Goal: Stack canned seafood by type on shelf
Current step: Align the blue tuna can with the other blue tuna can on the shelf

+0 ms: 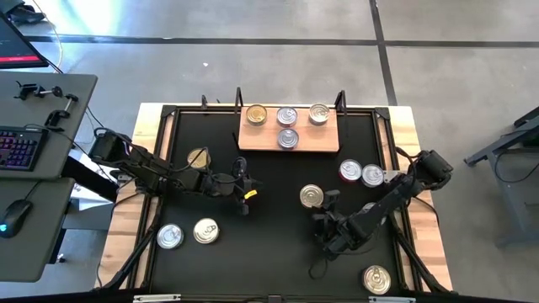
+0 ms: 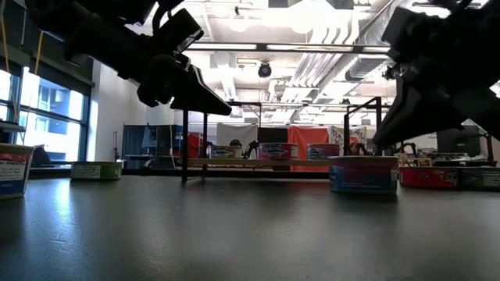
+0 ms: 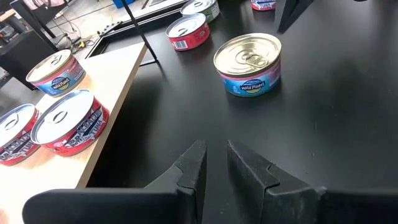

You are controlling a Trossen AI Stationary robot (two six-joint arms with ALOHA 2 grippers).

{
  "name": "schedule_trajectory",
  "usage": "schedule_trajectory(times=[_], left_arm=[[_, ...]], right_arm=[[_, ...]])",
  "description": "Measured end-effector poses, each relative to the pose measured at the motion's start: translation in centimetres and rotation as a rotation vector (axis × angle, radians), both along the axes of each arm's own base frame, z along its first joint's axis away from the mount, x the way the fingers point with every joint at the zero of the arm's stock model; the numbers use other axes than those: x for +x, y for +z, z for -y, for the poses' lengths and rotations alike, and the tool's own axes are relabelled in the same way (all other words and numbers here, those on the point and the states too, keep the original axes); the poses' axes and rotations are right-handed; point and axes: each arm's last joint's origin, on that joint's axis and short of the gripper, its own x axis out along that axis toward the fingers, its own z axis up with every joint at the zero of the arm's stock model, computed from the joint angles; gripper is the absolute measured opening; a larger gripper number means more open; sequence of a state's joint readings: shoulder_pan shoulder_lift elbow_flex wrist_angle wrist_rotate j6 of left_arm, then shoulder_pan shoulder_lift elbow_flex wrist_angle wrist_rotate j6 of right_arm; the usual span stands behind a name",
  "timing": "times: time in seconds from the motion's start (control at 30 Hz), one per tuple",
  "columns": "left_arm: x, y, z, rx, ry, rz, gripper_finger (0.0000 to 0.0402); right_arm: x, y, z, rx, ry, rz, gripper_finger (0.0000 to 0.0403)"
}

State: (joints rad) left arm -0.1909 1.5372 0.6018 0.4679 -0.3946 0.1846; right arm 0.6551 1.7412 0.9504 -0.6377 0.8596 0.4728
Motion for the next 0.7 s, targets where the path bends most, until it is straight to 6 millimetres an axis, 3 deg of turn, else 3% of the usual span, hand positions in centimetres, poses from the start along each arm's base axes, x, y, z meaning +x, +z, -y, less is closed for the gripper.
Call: schedule_trajectory(times=[0.2,0.5,0.7], left_arm=[[0.0,0.0,0.0,0.000,0.000,0.001,0.0053],[0.0,0.0,0.0,-0.002,-0.003,0.000,0.0053],[0.0,0.0,0.2,-0.012,-0.028,-0.002,0.0053]], right_arm=[[0.5,0.1,0.4,0.048,-0.082,0.084,0.0013],[2.2,-0.3,1.6,0.109,-0.172,0.167,0.0143],[2.9,-2.6,1.9,0.062,-0.166,0.096,0.0141]])
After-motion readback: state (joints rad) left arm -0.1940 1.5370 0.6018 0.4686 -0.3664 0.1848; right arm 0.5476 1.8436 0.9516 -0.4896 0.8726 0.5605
